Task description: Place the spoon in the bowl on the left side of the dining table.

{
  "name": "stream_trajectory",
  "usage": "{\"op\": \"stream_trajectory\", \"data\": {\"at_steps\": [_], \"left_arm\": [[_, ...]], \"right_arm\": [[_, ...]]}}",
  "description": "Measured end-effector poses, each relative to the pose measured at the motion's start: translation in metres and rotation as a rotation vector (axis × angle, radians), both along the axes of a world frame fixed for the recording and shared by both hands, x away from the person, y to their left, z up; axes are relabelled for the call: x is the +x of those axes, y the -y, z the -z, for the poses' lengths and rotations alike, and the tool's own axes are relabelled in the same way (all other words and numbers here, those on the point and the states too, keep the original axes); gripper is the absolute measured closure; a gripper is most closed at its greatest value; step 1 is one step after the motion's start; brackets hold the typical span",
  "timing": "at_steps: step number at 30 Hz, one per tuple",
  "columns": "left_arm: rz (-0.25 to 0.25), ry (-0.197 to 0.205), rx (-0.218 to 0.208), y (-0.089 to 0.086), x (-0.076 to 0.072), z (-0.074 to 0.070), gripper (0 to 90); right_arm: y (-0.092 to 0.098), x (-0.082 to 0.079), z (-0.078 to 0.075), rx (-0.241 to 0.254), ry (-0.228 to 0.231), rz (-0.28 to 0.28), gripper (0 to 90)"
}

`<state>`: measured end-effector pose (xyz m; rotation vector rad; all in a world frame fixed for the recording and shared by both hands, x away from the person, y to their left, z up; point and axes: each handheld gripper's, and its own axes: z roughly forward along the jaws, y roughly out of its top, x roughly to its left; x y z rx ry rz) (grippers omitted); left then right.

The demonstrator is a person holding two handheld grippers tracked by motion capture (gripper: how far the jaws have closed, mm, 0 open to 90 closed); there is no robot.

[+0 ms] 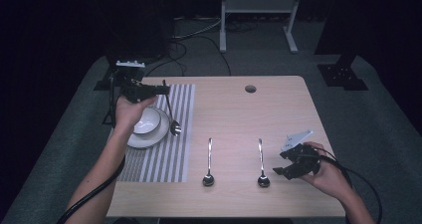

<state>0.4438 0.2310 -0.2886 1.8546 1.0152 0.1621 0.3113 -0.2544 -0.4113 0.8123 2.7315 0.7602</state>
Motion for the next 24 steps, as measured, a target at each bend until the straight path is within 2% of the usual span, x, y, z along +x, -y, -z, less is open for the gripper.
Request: {"op": "stream_trajectory", "data": {"at_steps": [24], "left_arm": [[-0.148,0.032,-0.019,-0.054,0.000,-0.013,89.3]], "right_arm": [[0.003,-0.001,0.000,-0.003,-0.003,0.004,35.7]]}}
